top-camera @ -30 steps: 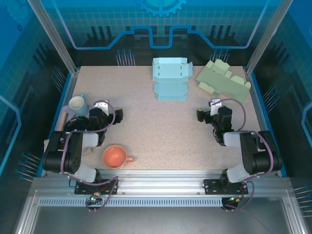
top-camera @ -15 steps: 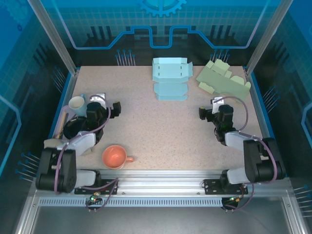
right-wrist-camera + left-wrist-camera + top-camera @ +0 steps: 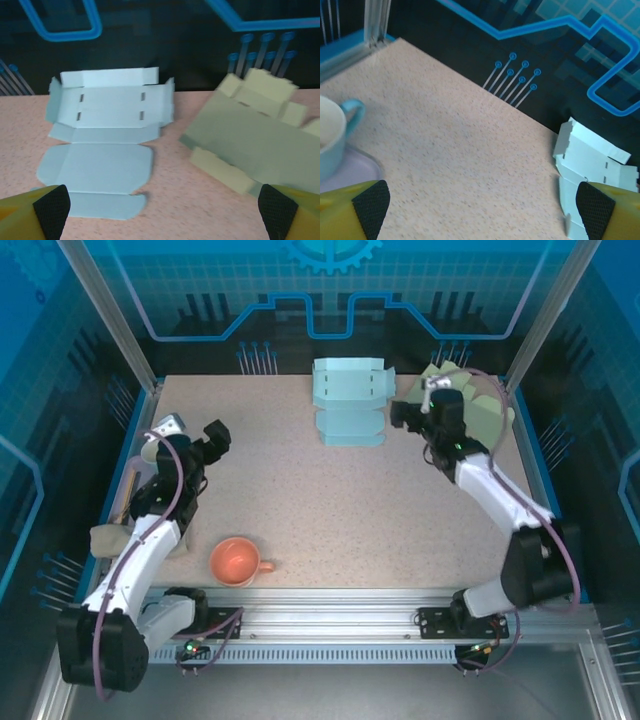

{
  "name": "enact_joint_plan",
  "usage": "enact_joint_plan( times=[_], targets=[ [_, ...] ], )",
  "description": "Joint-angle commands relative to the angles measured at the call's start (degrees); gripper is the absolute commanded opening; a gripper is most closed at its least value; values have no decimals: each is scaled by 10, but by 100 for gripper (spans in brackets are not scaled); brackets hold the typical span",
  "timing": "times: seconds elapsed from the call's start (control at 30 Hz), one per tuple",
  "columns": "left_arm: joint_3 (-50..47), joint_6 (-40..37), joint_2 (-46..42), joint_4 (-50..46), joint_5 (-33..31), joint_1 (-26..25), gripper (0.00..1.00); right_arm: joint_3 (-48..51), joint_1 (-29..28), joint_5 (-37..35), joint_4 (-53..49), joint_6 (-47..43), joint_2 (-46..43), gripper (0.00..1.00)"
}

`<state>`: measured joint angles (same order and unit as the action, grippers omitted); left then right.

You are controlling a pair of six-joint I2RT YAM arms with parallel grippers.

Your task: Fold the paper box

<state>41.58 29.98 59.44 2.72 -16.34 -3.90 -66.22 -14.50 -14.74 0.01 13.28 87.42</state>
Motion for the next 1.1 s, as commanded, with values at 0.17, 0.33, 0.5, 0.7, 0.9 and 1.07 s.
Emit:
enact_joint_plan(
  times=[0.17, 0.33, 0.5, 0.7, 0.9, 1.07],
  targets=[
    [80, 53, 91, -80, 22, -37, 99, -324, -59, 65, -179, -9, 317, 100],
    [108, 35, 140, -69, 65, -54, 99, -500, -77, 68, -248, -8, 454, 100],
    [123, 24, 178, -49, 90, -71, 99, -620, -81, 80, -312, 3, 558, 100],
    [129, 18, 209, -30, 100, -87, 99, -638, -82, 79, -329, 26, 596, 100],
    [145, 21, 255, -18, 116, -98, 99, -671, -81, 79, -383, 47, 619, 100],
    [164, 20, 287, -20, 122, -107, 99, -643, -82, 87, -388, 51, 607, 100]
  ],
)
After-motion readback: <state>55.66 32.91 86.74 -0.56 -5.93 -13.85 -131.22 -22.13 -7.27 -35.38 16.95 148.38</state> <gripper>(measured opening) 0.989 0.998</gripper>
